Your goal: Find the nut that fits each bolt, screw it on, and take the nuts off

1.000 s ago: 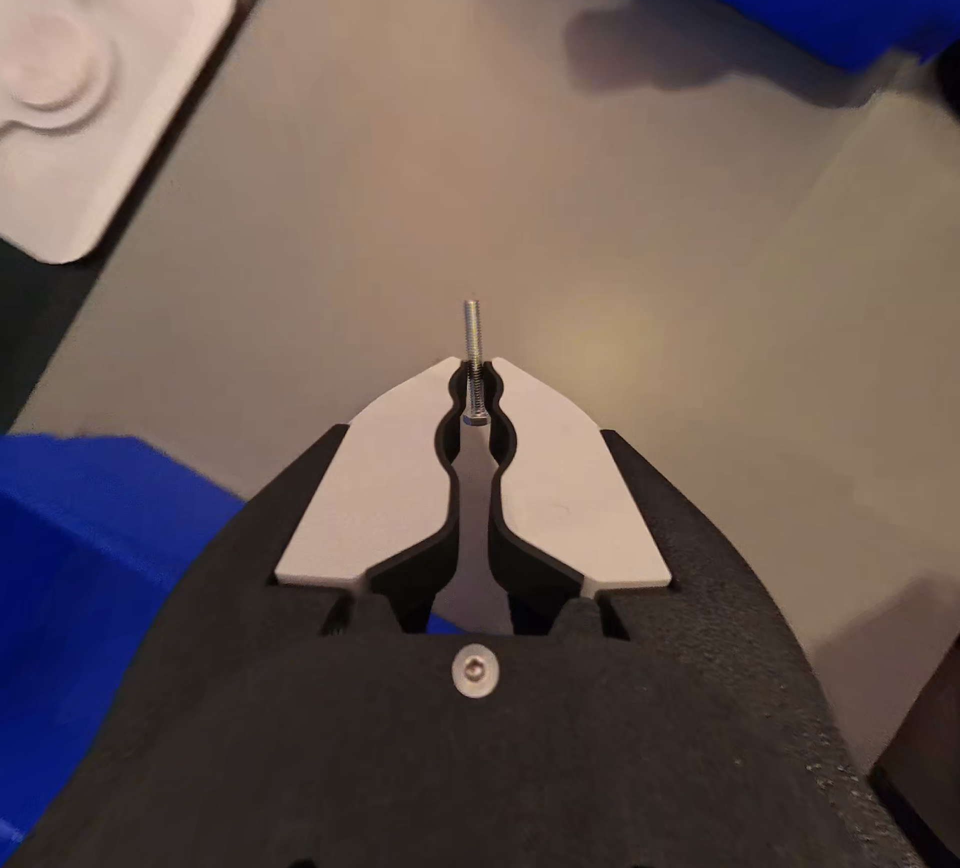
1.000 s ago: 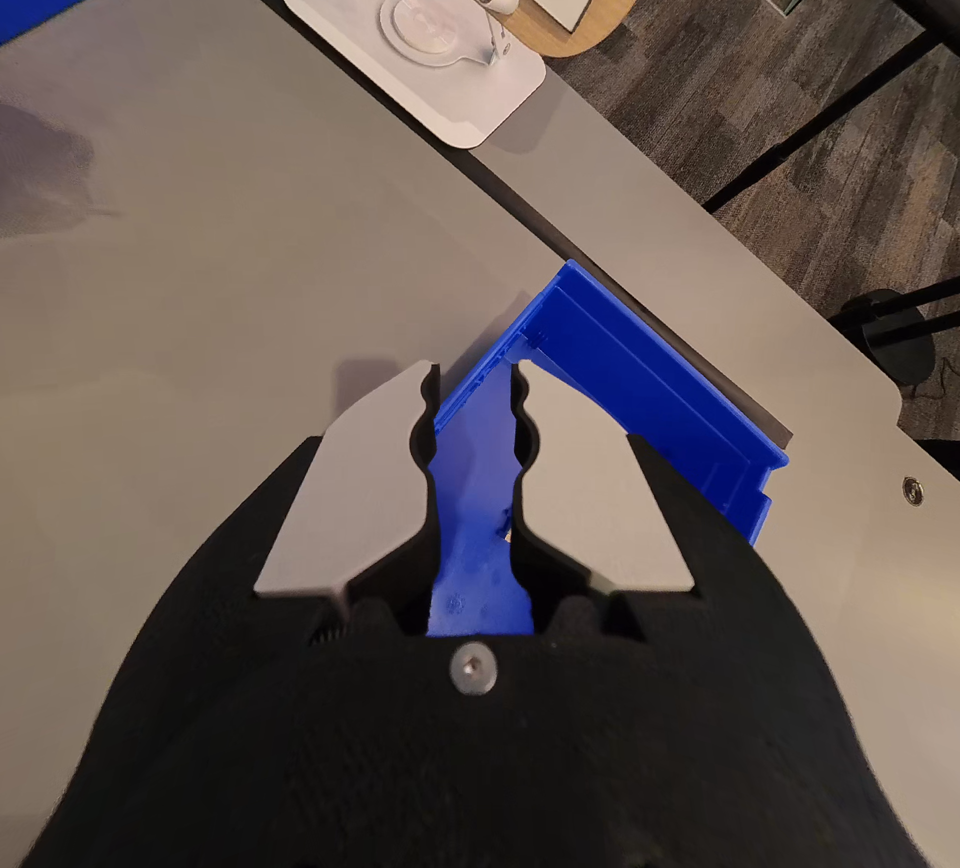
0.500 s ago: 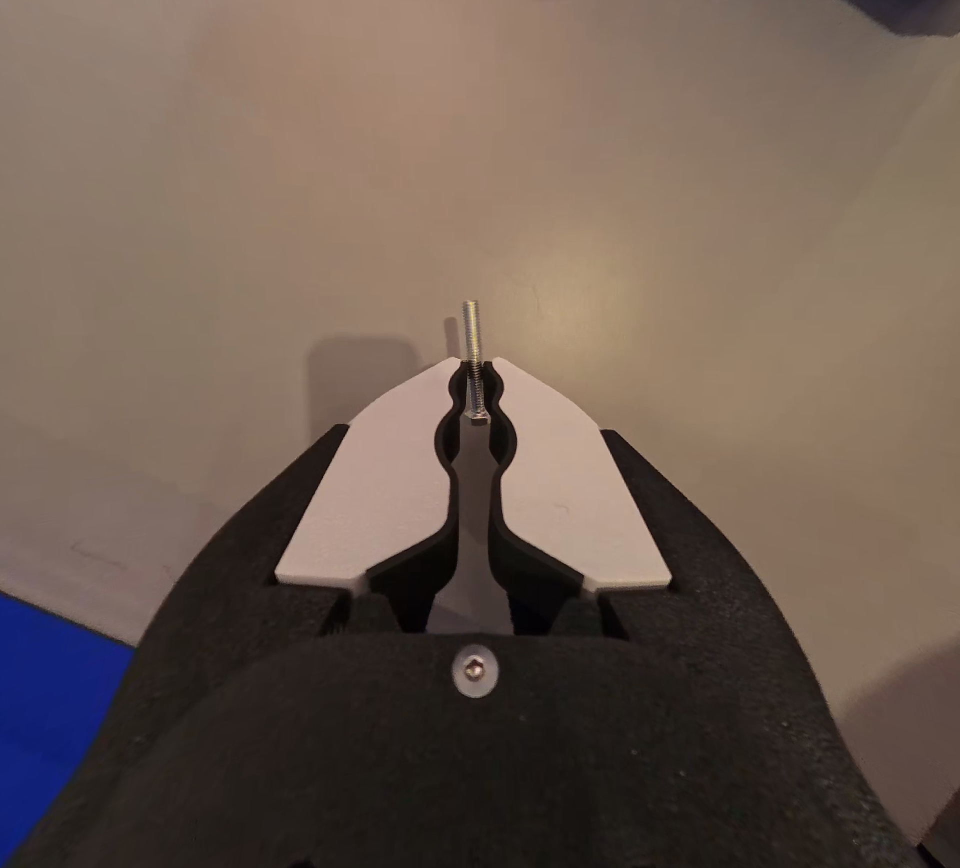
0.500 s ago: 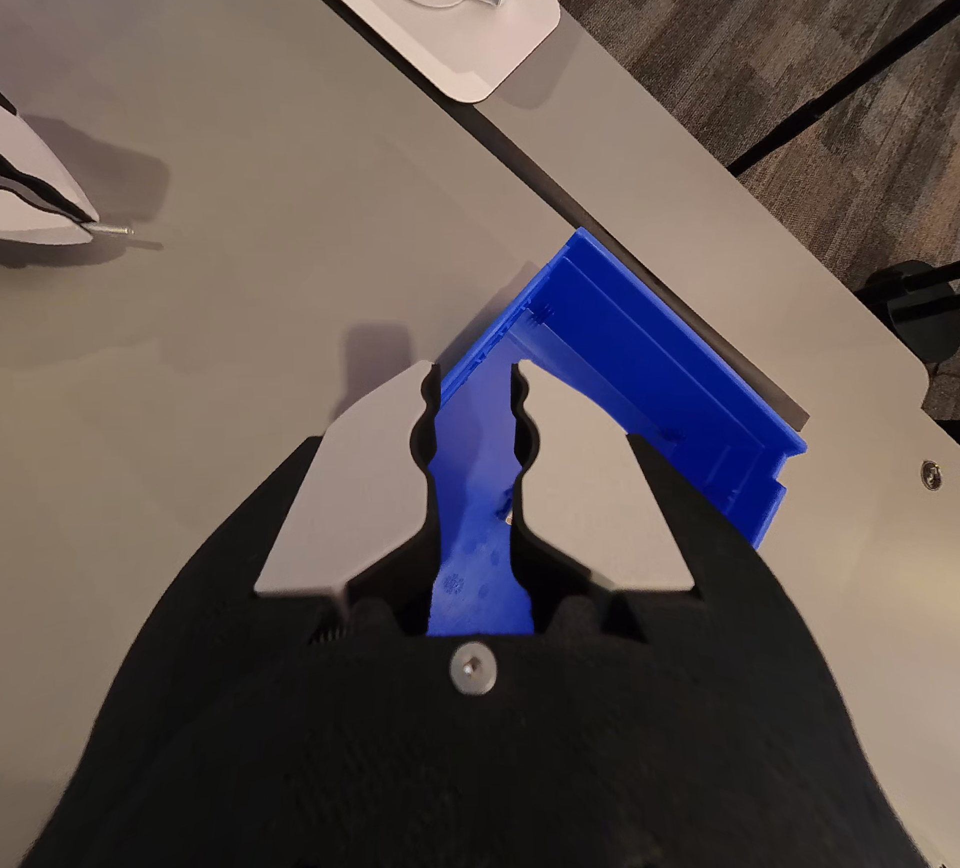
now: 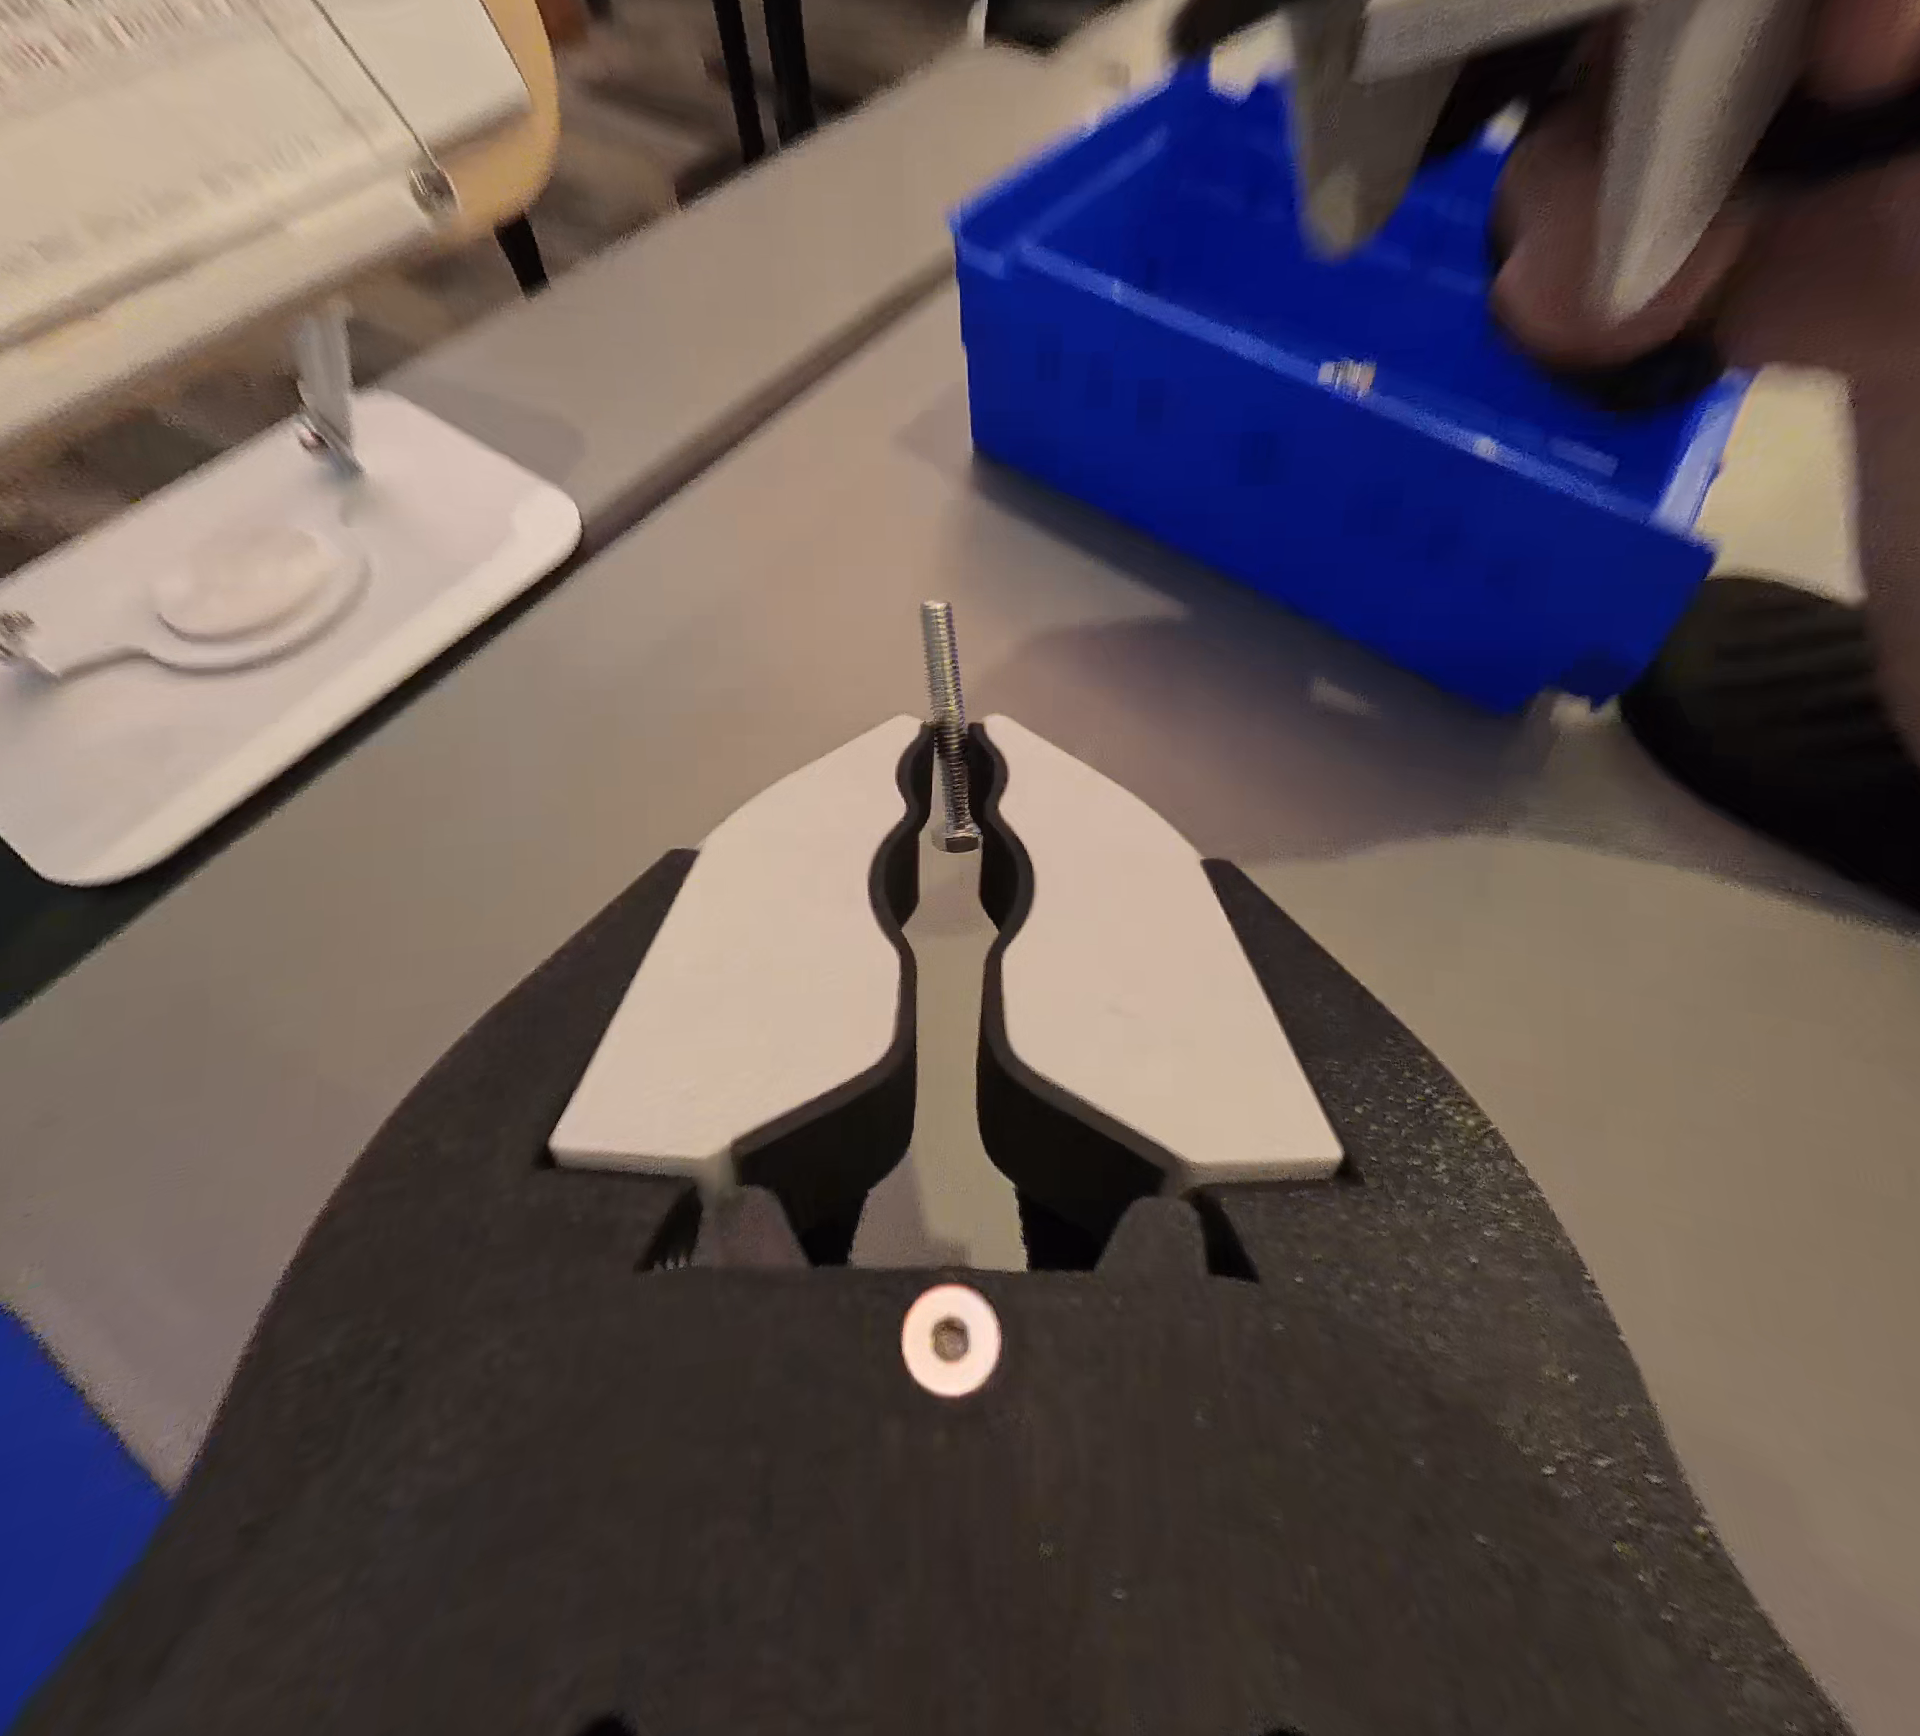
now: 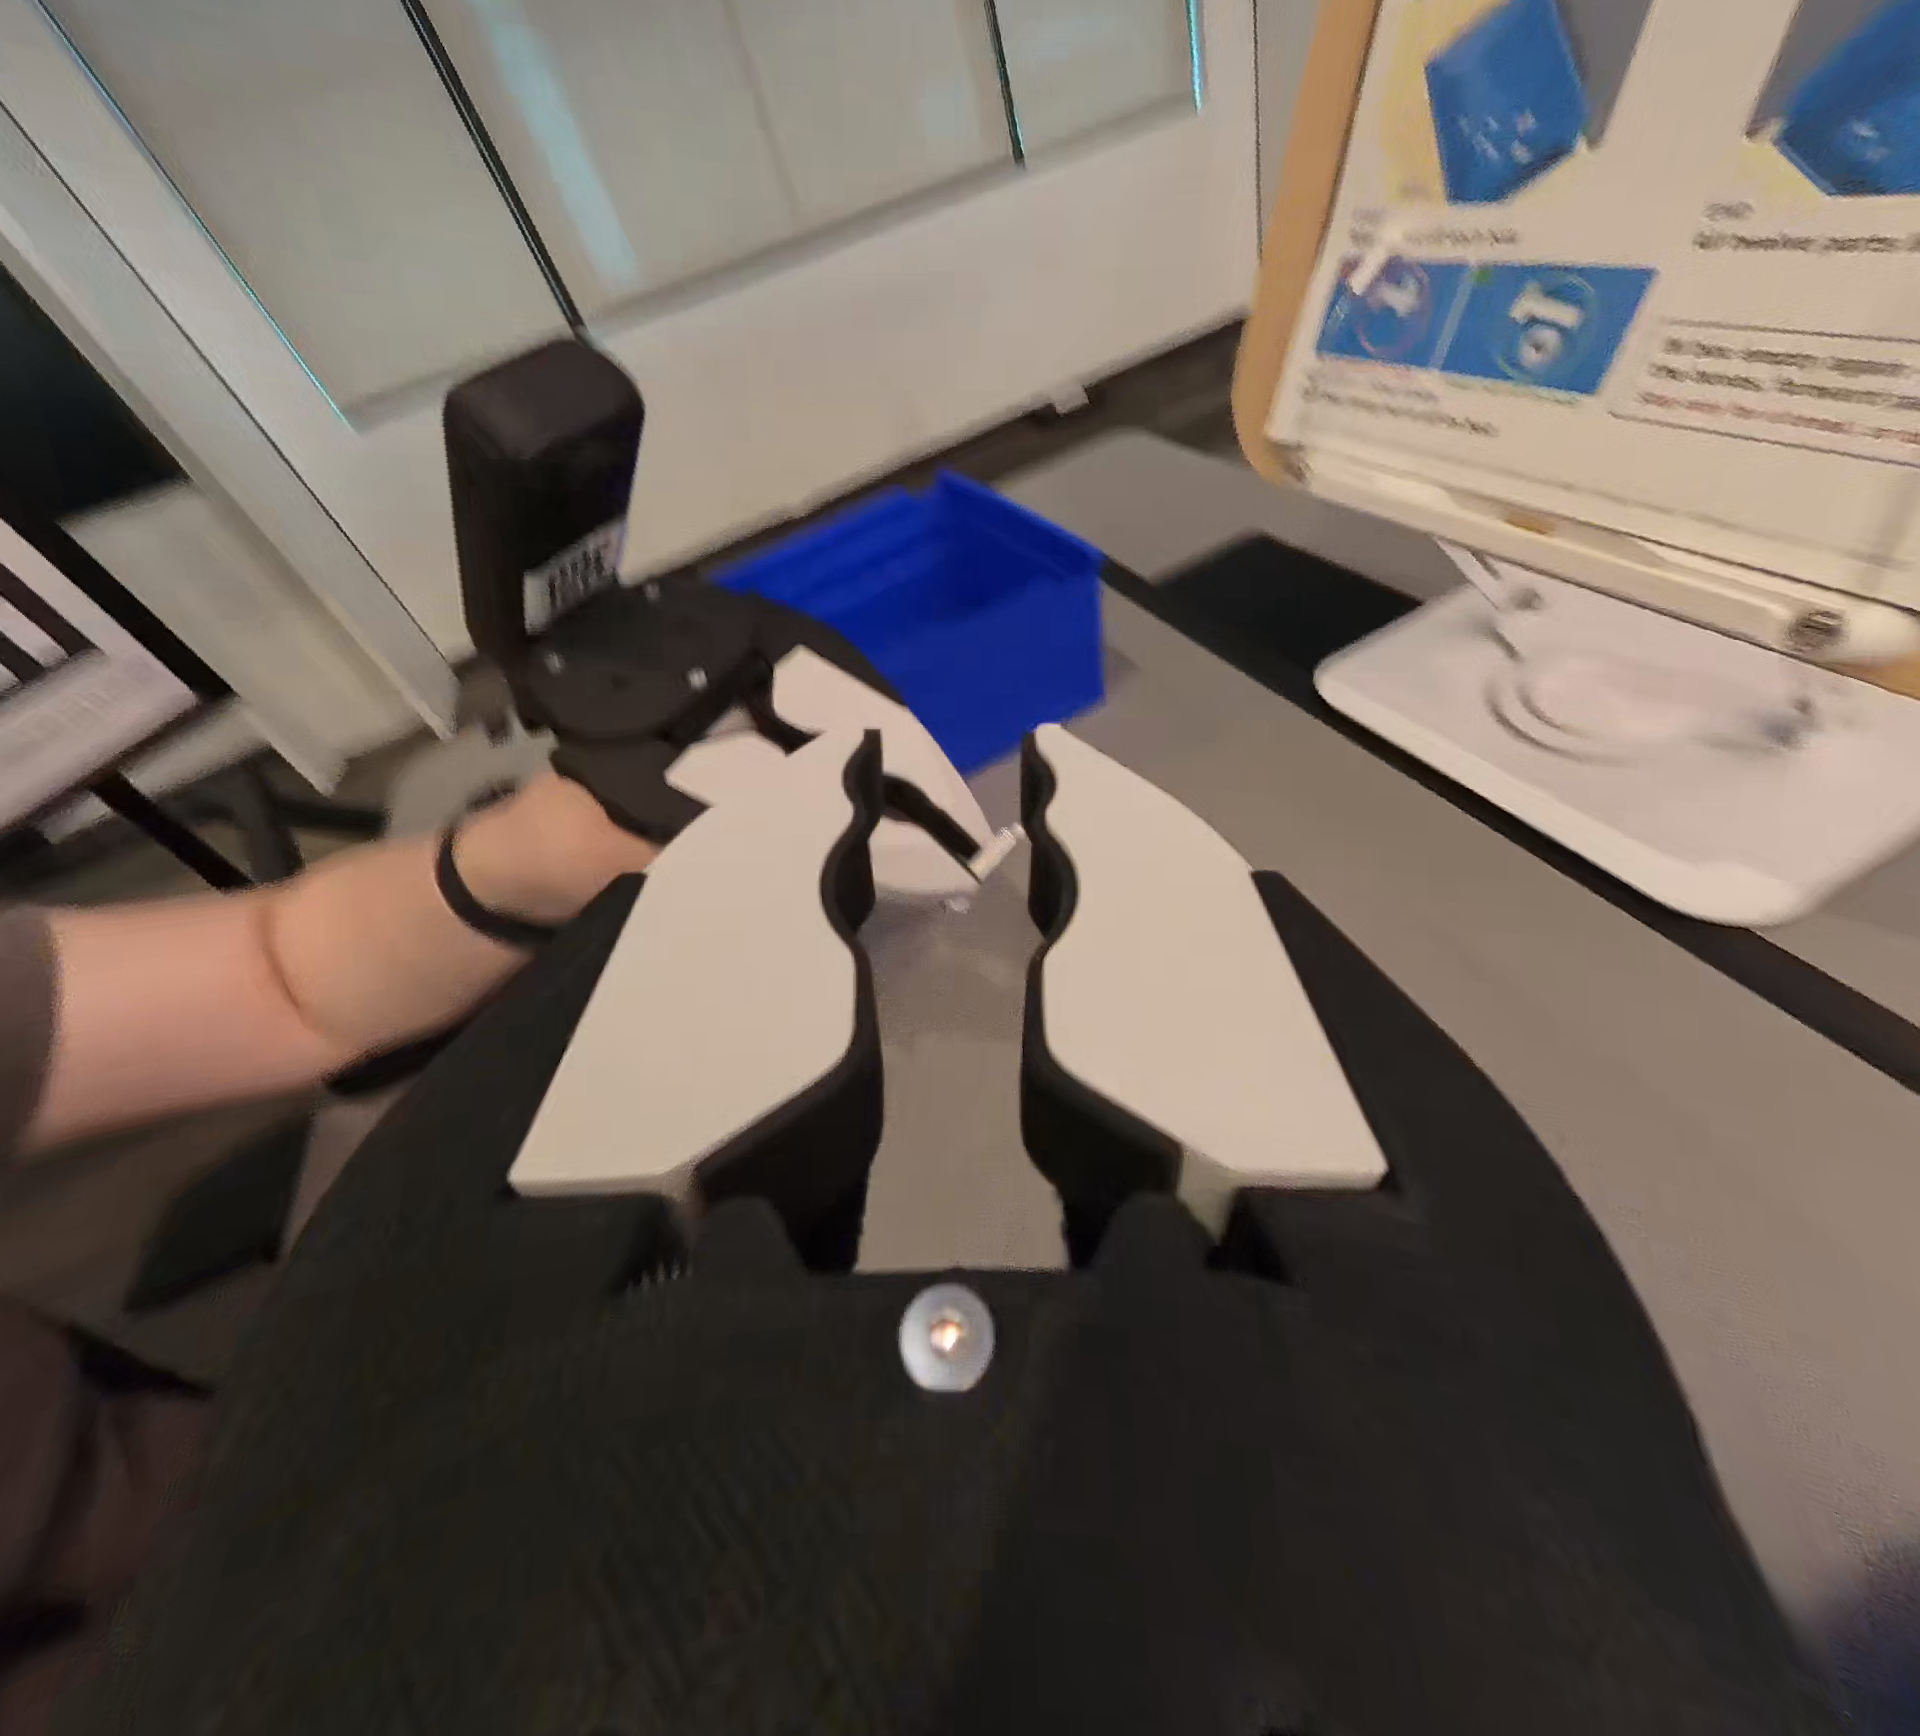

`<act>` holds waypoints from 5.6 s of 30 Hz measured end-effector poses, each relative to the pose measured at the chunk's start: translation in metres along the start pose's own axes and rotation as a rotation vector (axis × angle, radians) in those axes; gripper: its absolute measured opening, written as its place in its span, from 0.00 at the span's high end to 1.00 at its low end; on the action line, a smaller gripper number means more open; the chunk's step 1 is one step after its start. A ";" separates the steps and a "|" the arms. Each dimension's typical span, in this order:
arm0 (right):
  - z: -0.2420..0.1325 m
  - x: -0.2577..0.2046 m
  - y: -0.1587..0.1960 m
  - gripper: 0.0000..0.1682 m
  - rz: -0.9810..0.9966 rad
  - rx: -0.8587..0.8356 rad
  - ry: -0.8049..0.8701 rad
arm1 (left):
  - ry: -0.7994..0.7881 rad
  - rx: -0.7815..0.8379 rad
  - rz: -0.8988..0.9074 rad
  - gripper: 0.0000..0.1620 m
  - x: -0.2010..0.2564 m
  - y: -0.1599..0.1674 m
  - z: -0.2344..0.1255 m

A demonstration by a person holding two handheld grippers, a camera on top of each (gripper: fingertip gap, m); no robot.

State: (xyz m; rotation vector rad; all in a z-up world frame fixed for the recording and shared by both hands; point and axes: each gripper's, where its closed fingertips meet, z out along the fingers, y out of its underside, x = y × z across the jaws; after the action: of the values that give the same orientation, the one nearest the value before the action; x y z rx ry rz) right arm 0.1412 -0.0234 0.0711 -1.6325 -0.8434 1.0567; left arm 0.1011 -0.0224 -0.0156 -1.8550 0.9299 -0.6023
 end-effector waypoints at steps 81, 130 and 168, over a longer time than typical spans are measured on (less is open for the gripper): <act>0.075 0.052 0.160 0.87 -0.157 -0.417 0.219 | -0.497 0.189 -0.059 0.81 -0.110 -0.043 -0.275; 0.014 0.043 0.086 0.87 -0.374 -0.552 0.270 | 0.003 -0.964 0.571 0.92 -0.155 0.223 -0.177; -0.059 0.066 0.024 0.88 -0.269 -0.354 0.363 | 0.218 -0.818 0.418 0.97 0.006 0.124 -0.006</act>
State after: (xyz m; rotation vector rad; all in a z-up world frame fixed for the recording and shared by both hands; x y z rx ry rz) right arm 0.2217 0.0082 0.0397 -1.8650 -1.0048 0.4195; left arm 0.0576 -0.0631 -0.1246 -2.2003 1.8496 -0.1566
